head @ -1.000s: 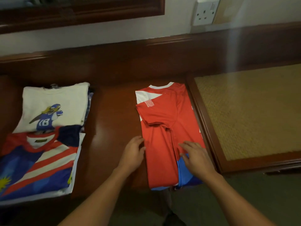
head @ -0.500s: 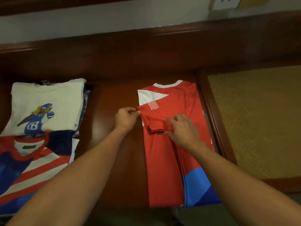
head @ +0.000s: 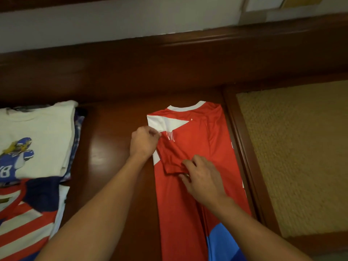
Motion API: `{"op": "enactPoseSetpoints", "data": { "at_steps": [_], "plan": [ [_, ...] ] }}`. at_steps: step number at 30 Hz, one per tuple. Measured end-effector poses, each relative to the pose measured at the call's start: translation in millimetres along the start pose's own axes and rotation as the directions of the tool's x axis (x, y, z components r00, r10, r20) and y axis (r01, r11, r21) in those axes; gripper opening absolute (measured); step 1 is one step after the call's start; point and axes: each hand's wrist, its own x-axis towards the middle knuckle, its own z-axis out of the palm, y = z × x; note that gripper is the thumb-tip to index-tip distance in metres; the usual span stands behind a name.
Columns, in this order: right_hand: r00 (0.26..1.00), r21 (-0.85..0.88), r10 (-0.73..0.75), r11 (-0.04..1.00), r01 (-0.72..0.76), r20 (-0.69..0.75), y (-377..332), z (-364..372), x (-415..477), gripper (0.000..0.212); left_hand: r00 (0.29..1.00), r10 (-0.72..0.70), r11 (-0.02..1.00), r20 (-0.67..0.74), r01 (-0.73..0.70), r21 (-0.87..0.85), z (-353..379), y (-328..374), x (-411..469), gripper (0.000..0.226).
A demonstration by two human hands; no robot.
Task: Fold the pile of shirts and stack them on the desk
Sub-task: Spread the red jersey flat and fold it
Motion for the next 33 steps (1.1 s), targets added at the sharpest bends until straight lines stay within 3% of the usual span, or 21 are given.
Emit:
{"op": "enactPoseSetpoints", "data": {
  "at_steps": [5,7,9,12,14,16,19,21,24,29,33],
  "plan": [
    [1.0,0.041,0.0,0.999,0.001,-0.024,-15.2,-0.8,6.2,0.02,0.997,-0.067,0.997,-0.029,0.066,-0.049,-18.6,4.3,-4.7,0.011],
    [0.998,0.118,0.019,0.993,-0.011,-0.062,-17.0,-0.5,7.4,0.013,0.996,-0.078,0.994,-0.037,0.074,-0.082,-27.8,18.5,-4.0,0.015],
    [0.987,0.275,0.13,0.956,-0.1,-0.094,-15.7,-3.7,7.6,0.016,0.995,-0.097,0.986,-0.031,0.092,-0.141,-29.9,41.4,-0.7,0.016],
    [0.907,0.564,0.414,0.767,-0.307,-0.07,-6.4,-13.3,3.1,0.013,0.97,-0.052,0.893,0.237,0.152,-0.425,-19.8,80.9,0.1,0.025],
    [0.826,0.63,0.563,0.65,-0.425,-0.023,3.3,-19.3,-2.0,0.017,0.936,0.067,0.824,0.346,0.143,-0.548,-9.2,93.8,-0.3,0.027],
    [0.776,0.636,0.63,0.602,-0.484,-0.005,11.8,-23.9,-5.6,0.023,0.958,0.152,0.871,0.242,-0.014,-0.49,1.3,88.8,0.7,0.026],
    [0.746,0.642,0.661,0.539,-0.545,0.078,18.0,-28.8,-1.8,0.035,0.963,0.259,0.948,0.075,-0.238,-0.213,14.4,64.4,1.3,0.027],
    [0.749,0.617,0.645,0.529,-0.582,0.153,17.5,-27.6,5.3,0.045,0.92,0.369,0.929,0.132,-0.363,-0.069,23.6,48.8,0.8,0.024],
    [0.726,0.548,0.667,0.548,-0.632,0.169,16.0,-22.1,15.9,0.044,0.795,0.538,0.798,0.279,-0.587,0.135,34.3,30.8,0.8,0.035],
    [0.685,0.388,0.696,0.582,-0.714,0.217,18.5,-22.4,24.8,0.021,0.738,0.588,0.722,0.33,-0.664,0.197,37.0,14.4,6.7,0.045],
    [0.71,0.365,0.676,0.621,-0.693,0.197,22.1,-27.5,17.6,0.015,0.741,0.587,0.718,0.326,-0.663,0.214,33.8,9.5,11.3,0.046]
  ]
}}
